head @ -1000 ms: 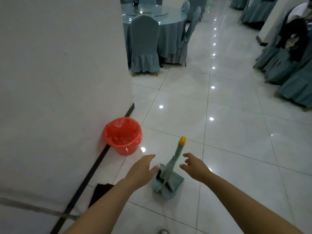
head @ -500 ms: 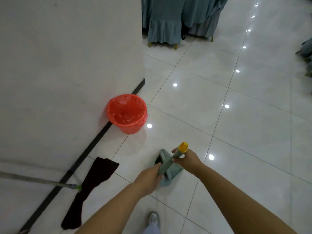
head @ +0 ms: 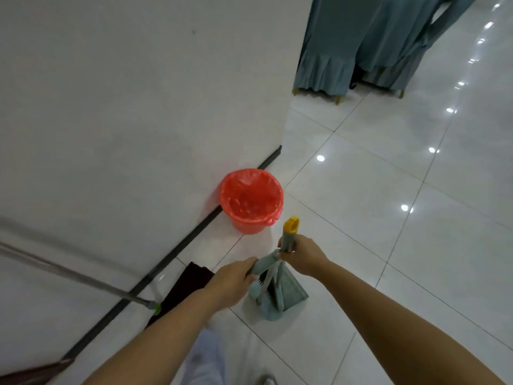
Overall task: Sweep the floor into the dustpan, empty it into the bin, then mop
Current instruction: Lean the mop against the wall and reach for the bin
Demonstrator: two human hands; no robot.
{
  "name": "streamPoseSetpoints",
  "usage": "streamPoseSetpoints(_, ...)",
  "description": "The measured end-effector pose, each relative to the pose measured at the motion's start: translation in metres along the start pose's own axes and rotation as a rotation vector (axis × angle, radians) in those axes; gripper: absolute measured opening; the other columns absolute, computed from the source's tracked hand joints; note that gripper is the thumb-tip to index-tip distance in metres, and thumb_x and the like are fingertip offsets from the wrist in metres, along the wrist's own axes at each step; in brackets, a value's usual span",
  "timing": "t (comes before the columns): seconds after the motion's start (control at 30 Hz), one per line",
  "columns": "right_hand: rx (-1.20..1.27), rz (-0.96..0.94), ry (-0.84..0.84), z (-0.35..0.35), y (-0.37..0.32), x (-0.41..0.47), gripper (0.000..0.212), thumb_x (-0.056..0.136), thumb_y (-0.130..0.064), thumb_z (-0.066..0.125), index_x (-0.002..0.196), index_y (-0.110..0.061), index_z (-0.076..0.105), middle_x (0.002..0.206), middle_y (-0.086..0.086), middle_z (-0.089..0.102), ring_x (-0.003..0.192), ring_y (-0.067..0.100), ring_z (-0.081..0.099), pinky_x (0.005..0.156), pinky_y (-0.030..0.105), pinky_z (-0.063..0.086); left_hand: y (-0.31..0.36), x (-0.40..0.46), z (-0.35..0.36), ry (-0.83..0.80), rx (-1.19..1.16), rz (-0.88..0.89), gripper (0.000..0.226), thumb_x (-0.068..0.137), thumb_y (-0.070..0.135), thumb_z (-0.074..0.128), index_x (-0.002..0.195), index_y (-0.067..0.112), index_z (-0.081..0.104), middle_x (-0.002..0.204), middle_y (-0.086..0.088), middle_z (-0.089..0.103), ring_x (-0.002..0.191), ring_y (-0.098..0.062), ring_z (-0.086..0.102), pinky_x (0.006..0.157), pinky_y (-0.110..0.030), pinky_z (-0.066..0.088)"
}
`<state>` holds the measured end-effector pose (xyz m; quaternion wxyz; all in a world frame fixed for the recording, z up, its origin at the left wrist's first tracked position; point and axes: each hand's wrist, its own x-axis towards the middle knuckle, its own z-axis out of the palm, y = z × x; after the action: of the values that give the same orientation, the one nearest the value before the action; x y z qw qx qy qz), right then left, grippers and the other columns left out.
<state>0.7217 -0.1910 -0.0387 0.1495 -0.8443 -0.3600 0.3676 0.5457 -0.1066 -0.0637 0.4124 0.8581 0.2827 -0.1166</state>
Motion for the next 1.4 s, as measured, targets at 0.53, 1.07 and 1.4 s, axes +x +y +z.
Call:
streamPoseSetpoints(0.53,0.021,-0.012,-0.023,0.047,-0.183,0.146,0.022,0.083,-0.017,0.068,0.103,-0.009,0.064,0.100,0.007,0.068,0.096,0.023,0.062,0.089,0.042,0.052,-0.149,0.032,-0.153,0.101,-0.134,-0.074,0.032,0.097,0.029,0.047,0.128,0.022,0.050,0.120,0.001,0.061,0.106,-0.017,0.058,0.087,-0.027,0.045)
streamPoseSetpoints(1.07,0.003,-0.044,-0.081,0.077,-0.254,0.203,0.025,0.091,-0.017,0.059,0.113,-0.005,0.060,0.111,0.013,0.064,0.104,0.029,0.058,0.092,0.040,0.047,-0.218,0.059,-0.210,0.084,-0.084,-0.235,0.048,0.101,0.027,0.041,0.147,0.016,0.031,0.139,-0.012,0.047,0.124,-0.028,0.048,0.099,-0.032,0.039)
streamPoseSetpoints(1.4,0.045,-0.076,-0.142,0.092,-0.278,0.209,0.030,0.095,-0.029,0.053,0.121,-0.013,0.055,0.114,0.011,0.063,0.102,0.028,0.059,0.094,0.043,0.048,-0.230,0.052,-0.216,0.175,0.045,-0.265,0.055,0.100,0.013,0.037,0.152,0.020,0.018,0.142,-0.013,0.042,0.126,-0.029,0.044,0.102,-0.035,0.038)
